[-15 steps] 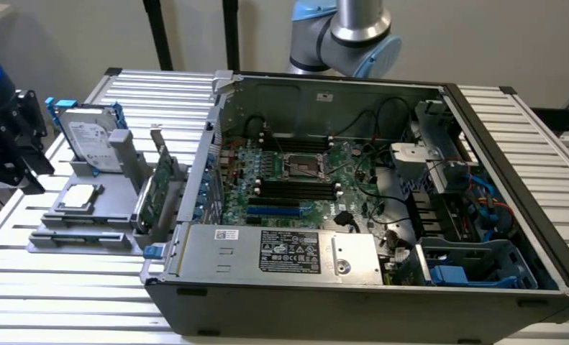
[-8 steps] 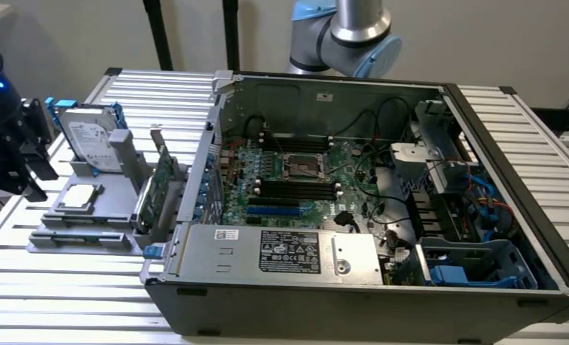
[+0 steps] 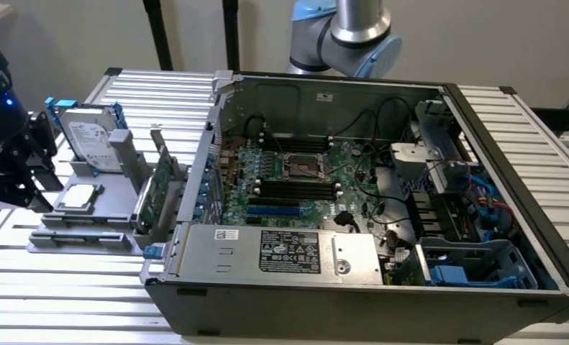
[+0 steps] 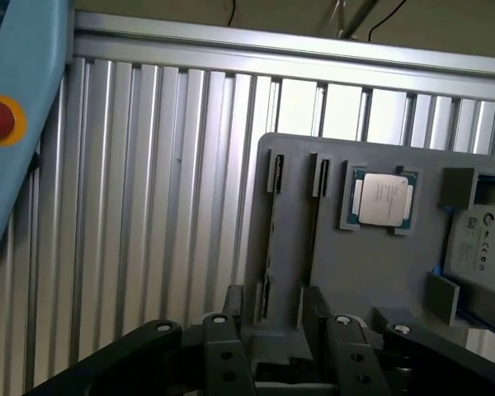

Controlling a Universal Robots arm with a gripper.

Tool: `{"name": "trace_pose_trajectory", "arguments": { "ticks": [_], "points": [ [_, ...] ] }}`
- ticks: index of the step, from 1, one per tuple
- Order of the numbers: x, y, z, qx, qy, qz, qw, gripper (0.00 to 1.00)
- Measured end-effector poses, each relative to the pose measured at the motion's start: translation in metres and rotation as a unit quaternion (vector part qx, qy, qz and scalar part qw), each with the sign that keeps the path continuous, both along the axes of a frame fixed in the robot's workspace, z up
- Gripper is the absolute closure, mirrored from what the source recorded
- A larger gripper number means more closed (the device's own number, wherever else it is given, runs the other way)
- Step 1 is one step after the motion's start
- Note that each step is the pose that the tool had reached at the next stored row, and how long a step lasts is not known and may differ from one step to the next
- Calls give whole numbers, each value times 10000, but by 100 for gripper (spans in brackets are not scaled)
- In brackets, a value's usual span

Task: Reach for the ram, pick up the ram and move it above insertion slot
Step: 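Pick up the ram and move it above insertion slot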

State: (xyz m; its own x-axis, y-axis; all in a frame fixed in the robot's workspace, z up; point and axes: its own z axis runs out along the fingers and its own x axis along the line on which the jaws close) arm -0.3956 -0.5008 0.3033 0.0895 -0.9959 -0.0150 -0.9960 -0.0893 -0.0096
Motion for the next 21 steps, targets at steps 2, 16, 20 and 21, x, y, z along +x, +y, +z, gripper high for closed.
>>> {"name": "trace_pose_trajectory", "arguments": {
  "ticks": [2, 16, 20, 21],
  "points": [
    [6, -12, -36, 0, 0, -16, 10000, 58],
    [7, -16, -291, 0, 9, -75, 10000, 58],
    [7, -13, -364, 0, 13, -87, 10000, 58],
    [6, -13, -381, 0, 15, -88, 10000, 58]
  ]
}}
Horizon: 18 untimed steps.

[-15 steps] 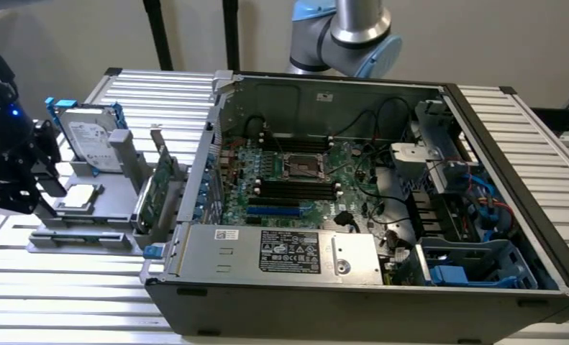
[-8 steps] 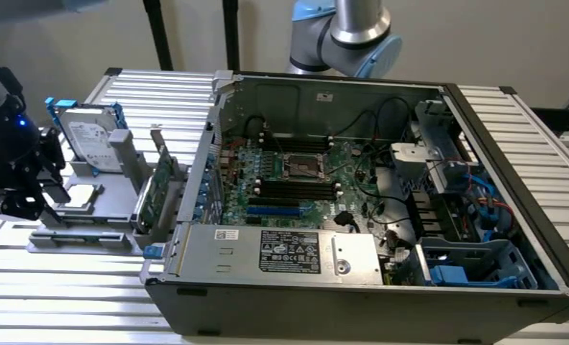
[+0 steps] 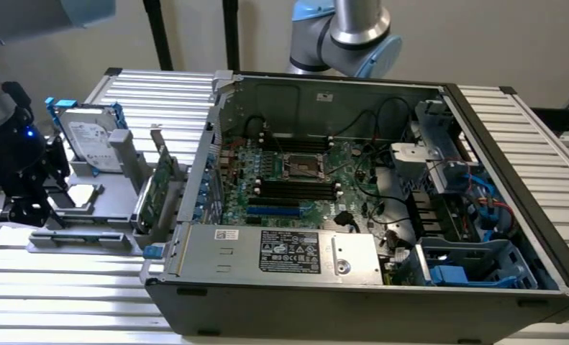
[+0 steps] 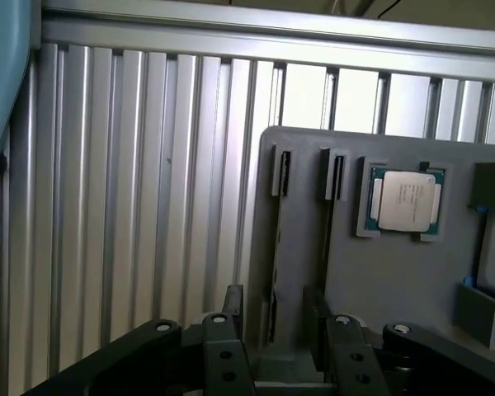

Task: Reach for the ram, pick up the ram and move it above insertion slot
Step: 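Pick up the ram and move it above insertion slot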

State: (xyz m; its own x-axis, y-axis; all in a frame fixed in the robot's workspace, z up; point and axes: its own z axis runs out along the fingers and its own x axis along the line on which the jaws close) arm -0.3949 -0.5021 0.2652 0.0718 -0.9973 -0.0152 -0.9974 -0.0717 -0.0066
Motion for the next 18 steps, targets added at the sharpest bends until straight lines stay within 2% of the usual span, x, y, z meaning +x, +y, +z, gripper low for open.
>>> {"name": "trace_pose_trajectory", "arguments": {
  "ticks": [11, 18],
  "points": [
    [-10, 4, -202, 0, 6, -11, 10000, 58],
    [-11, 21, -329, 0, 10, -55, 10000, 58]
  ]
}}
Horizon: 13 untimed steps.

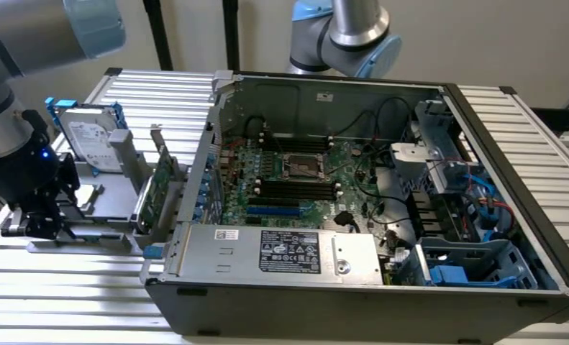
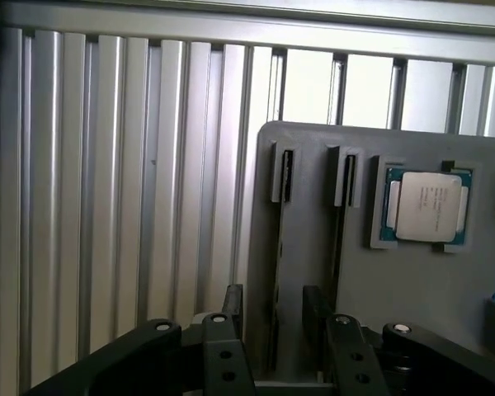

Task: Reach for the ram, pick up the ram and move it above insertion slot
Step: 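Pick up the ram and move it above insertion slot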

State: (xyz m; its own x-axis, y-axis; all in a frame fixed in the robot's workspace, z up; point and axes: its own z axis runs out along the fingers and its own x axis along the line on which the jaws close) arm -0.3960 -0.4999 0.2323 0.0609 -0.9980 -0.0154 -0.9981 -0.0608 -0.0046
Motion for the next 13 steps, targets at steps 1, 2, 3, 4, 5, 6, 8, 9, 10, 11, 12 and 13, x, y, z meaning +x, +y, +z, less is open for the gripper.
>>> {"name": "trace_pose_trajectory", "arguments": {
  "ticks": [1, 2, 3, 4, 5, 6, 8, 9, 10, 11, 12, 13],
  "points": [
    [0, 3, -18, 0, 0, -4, 10000, 58],
    [-1, 5, -37, 1, -1, -6, 10000, 58],
    [-2, 7, -55, 0, 0, -8, 10000, 58],
    [-3, 8, -73, 0, 0, -10, 10000, 58],
    [-5, 10, -90, 0, 1, -12, 10000, 58],
    [-7, 13, -109, 0, 1, -14, 10000, 58],
    [-10, 17, -145, 0, 2, -18, 10000, 58],
    [-12, 20, -163, 1, 2, -19, 10000, 58],
    [-13, 23, -181, 0, 3, -20, 10000, 58],
    [-13, 27, -200, 0, 5, -20, 10000, 58],
    [-13, 31, -217, 0, 7, -21, 10000, 58],
    [-13, 34, -234, 0, 9, -22, 10000, 58]
  ]
}}
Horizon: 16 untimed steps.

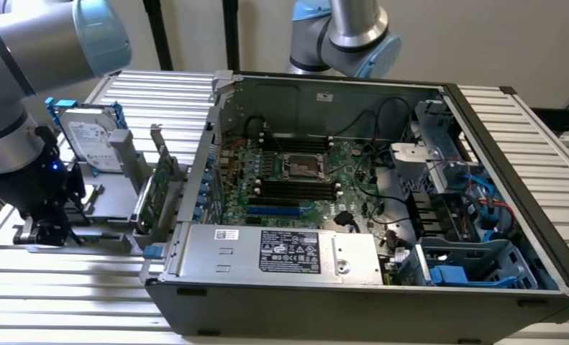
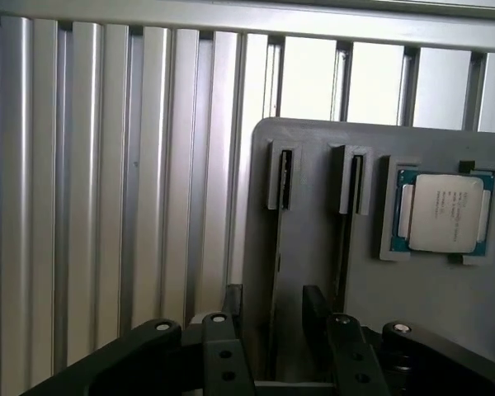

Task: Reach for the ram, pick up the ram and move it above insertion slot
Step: 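Pick up the ram and move it above insertion slot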

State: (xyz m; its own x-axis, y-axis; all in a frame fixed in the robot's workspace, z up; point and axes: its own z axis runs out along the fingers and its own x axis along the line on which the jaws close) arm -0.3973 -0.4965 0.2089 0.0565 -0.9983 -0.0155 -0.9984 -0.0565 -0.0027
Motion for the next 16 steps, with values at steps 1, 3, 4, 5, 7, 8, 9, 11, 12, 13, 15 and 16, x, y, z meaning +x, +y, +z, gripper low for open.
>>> {"name": "trace_pose_trajectory", "arguments": {
  "ticks": [1, 3, 4, 5, 7, 8, 9, 11, 12, 13, 15, 16],
  "points": [
    [1, 1, -16, 0, 2, 0, 10000, 58],
    [0, 2, -47, 1, 7, 0, 10000, 58],
    [0, 3, -60, 1, 12, -2, 10000, 58],
    [-1, 4, -71, 0, 21, -5, 10000, 58],
    [-1, 5, -83, 0, 42, -18, 10000, 58],
    [3, 4, -84, 2, 46, -28, 10000, 58],
    [7, 4, -87, 4, 47, -37, 10000, 58],
    [18, 4, -89, 8, 48, -55, 10000, 58],
    [23, 4, -92, 10, 48, -63, 10000, 58],
    [26, 5, -94, 11, 48, -71, 10000, 58],
    [32, 4, -99, 12, 49, -82, 10000, 58],
    [33, 4, -100, 11, 50, -86, 9999, 58]
  ]
}}
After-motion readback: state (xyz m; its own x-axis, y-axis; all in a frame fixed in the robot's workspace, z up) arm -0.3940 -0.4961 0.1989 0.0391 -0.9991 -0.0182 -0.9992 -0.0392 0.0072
